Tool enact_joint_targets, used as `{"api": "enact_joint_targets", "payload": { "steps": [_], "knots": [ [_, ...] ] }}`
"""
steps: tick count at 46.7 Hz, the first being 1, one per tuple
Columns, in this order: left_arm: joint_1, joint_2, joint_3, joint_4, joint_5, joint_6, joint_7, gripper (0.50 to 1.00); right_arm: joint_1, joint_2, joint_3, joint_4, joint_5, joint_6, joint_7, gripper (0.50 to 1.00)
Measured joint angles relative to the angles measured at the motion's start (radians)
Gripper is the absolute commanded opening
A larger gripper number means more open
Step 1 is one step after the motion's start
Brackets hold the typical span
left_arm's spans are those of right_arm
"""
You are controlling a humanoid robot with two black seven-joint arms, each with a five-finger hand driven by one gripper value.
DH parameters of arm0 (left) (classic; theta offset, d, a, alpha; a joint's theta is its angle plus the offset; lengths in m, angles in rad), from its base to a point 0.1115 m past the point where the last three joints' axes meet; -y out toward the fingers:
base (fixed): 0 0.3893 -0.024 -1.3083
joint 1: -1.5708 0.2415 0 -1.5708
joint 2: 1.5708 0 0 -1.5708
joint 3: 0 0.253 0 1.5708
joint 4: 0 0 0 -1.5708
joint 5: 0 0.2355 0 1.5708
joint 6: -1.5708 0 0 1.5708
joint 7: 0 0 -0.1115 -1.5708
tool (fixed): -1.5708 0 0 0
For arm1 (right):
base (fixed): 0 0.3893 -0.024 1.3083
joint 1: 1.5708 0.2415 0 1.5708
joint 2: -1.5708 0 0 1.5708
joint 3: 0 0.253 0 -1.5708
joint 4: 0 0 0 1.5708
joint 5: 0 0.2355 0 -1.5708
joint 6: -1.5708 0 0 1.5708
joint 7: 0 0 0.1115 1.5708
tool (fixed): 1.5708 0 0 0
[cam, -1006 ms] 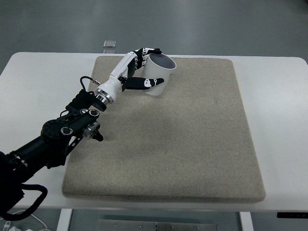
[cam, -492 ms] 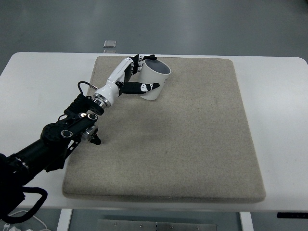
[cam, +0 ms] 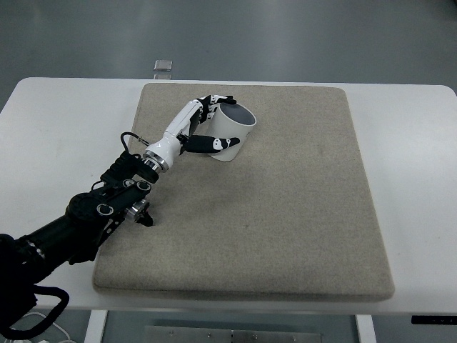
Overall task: Flip white cup upright
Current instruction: 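Lower the cup with the left hand, setting it upright on the mat, then open the left hand and lift it off the upright cup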
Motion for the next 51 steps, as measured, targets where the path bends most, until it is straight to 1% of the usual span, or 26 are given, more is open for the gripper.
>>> {"api": "enact_joint_targets", "payload": {
  "steps": [1,4,8,11,23,40,51],
  "knots": [
    [0.000,0.000,0.000,-0.001,-0.002,0.000,0.000,0.923,0.000,0.000,0.000,0.000,0.000,0.000,0.000,0.928],
    [0.000,0.000,-0.001,-0.004,-0.005,-0.001,0.001,0.956,0.000,0.000,0.000,0.000,0.000,0.000,0.000,0.930],
    [0.000,0.000,-0.007,-0.014,-0.007,-0.003,0.001,0.969,0.000,0.000,0.000,0.000,0.000,0.000,0.000,0.928],
    [0.000,-0.001,-0.011,-0.024,-0.009,-0.003,0.001,0.990,0.000,0.000,0.000,0.000,0.000,0.000,0.000,0.930],
    [0.001,0.007,-0.015,-0.064,-0.010,-0.001,0.001,0.992,0.000,0.000,0.000,0.000,0.000,0.000,0.000,0.928],
    [0.003,0.013,-0.024,-0.085,-0.010,0.000,0.000,0.992,0.000,0.000,0.000,0.000,0.000,0.000,0.000,0.928],
    [0.001,0.023,-0.026,-0.121,-0.011,0.005,0.000,0.992,0.000,0.000,0.000,0.000,0.000,0.000,0.000,0.928]
  ]
}}
